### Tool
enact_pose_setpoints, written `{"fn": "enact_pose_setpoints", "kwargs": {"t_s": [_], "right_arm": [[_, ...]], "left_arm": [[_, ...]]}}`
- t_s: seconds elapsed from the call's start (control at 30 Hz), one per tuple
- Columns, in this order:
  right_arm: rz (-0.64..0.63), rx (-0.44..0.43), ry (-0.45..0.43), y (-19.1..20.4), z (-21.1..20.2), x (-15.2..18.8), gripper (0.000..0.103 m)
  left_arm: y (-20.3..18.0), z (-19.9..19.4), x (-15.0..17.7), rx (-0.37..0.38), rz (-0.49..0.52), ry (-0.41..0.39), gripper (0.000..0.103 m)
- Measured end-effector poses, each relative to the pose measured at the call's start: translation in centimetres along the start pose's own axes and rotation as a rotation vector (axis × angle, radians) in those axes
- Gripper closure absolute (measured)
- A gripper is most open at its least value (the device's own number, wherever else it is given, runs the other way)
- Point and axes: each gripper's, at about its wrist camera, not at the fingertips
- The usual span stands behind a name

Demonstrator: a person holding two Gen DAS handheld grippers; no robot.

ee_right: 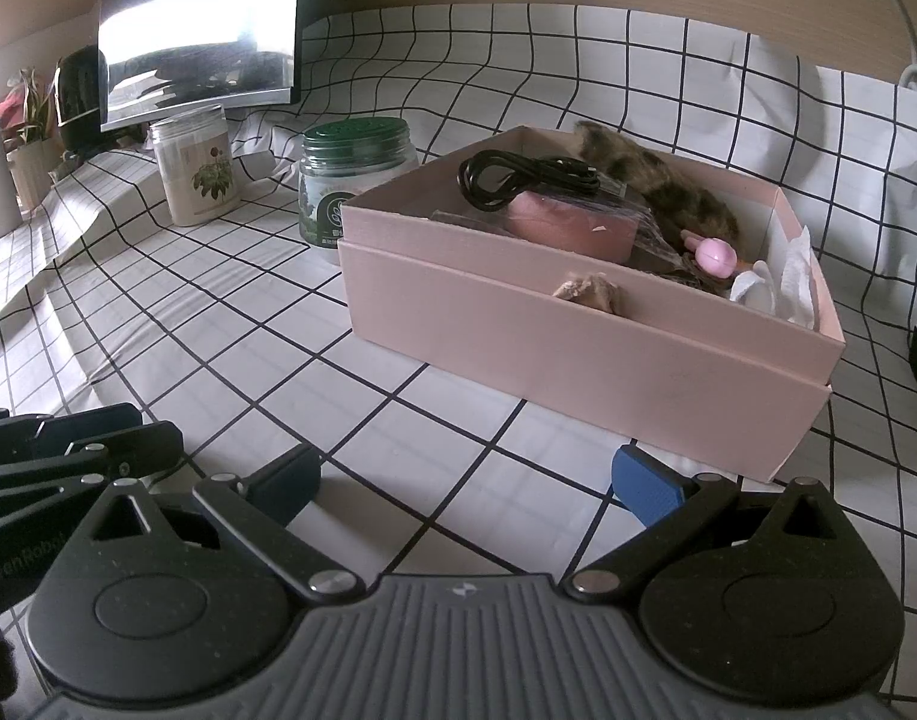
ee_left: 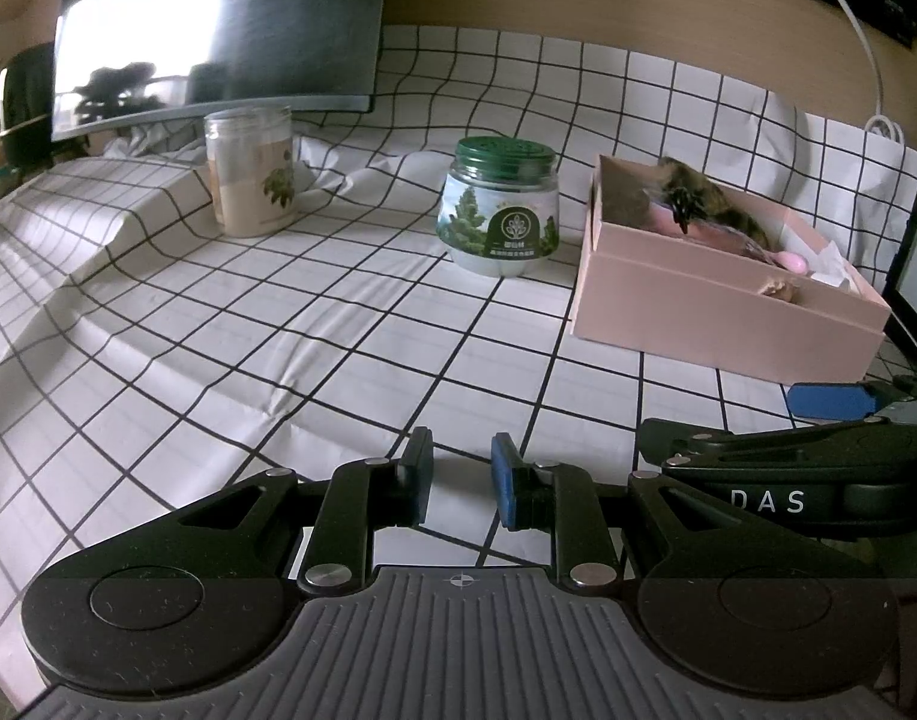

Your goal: Organize soft objects

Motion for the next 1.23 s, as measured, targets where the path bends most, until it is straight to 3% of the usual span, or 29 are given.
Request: {"fn": "enact_pose_setpoints", "kwargs": {"t_s": [1.23], "right_arm": [[-0.004,0.002,0.001,0.01,-0.06,0.01,0.000]], "left_arm": [[-0.25,0.08,-0.04,-0.004,0.008,0.001,0.079]]}}
Point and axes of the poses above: each gripper's, at about its wrist camera, not at the fingertips, and z roughly the way its jaws point, y to its left, x to its underside, and after that the axes turned 13 degrees about -y, right-handed
